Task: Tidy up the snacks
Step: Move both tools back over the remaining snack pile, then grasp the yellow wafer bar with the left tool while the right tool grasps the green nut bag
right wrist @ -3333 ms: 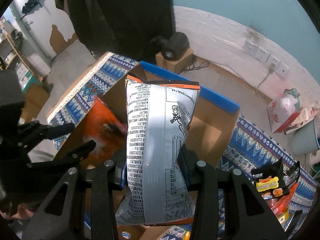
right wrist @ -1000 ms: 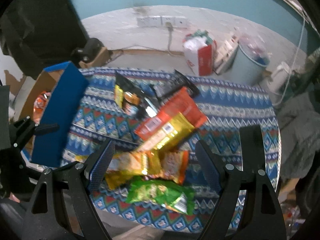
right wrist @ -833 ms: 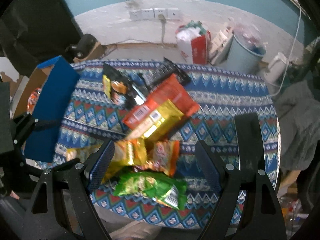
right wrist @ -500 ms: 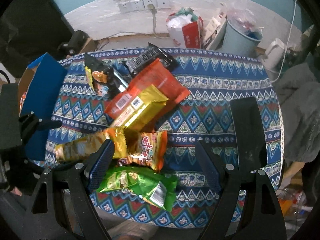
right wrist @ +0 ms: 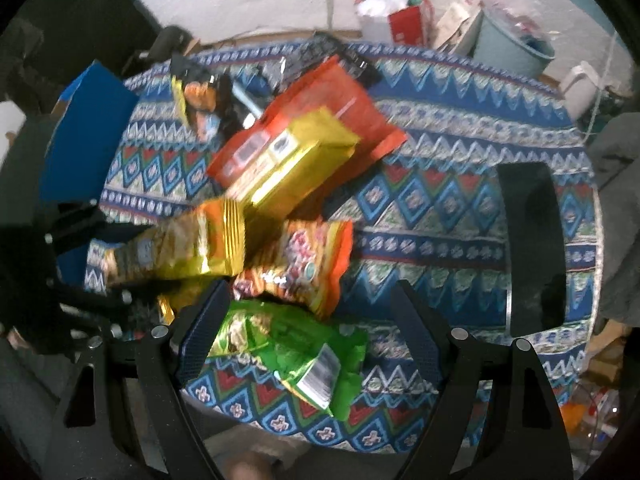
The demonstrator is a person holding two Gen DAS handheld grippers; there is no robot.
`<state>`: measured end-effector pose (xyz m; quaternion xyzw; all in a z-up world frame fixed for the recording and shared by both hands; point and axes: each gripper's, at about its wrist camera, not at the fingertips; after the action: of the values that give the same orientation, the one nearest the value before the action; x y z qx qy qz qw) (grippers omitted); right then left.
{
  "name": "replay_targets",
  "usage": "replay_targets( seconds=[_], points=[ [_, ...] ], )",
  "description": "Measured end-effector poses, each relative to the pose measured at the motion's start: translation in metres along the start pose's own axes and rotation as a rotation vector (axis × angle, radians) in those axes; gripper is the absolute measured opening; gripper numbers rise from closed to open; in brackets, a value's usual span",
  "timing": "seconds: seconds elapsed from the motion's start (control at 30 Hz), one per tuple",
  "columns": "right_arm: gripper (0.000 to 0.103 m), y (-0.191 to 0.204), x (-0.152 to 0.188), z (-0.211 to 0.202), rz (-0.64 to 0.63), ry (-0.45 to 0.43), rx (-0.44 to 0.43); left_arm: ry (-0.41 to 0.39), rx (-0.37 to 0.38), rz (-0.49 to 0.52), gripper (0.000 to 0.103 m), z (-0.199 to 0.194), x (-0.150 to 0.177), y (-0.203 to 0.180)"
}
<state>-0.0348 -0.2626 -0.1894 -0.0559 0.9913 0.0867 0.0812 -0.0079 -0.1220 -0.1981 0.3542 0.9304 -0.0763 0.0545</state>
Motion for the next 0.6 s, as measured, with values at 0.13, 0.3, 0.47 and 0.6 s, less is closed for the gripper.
replay_targets(
  seconds=[0.13,0.3,0.47,0.6],
  points=[
    [0.082,0.004,0.004,0.017,-0.030,0.051,-0.018,0.000,-0.005,-0.001,0.033,-0.001,0.002,-0.004],
    [0.082,0.019,0.011,0.034,-0.075,0.125,-0.075,0.007,-0.032,-0.024,0.032,-0.005,0.010,0.002],
    [0.082,0.034,0.021,0.034,-0.122,0.166,-0.061,0.006,-0.050,-0.069,0.032,-0.010,0.018,0.010],
    [0.082,0.044,0.030,0.034,-0.162,0.197,-0.035,0.009,-0.058,-0.098,0.032,-0.014,0.024,0.017]
  ],
)
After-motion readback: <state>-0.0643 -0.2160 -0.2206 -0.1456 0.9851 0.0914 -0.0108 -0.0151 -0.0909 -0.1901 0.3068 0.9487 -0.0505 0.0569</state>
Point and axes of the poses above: each gripper's, at about its wrist camera, not at the fingertips, and z roughly the way its jaws point, y to its left, x to its underside, and after that the axes turned 4 degrees about y, right-handed
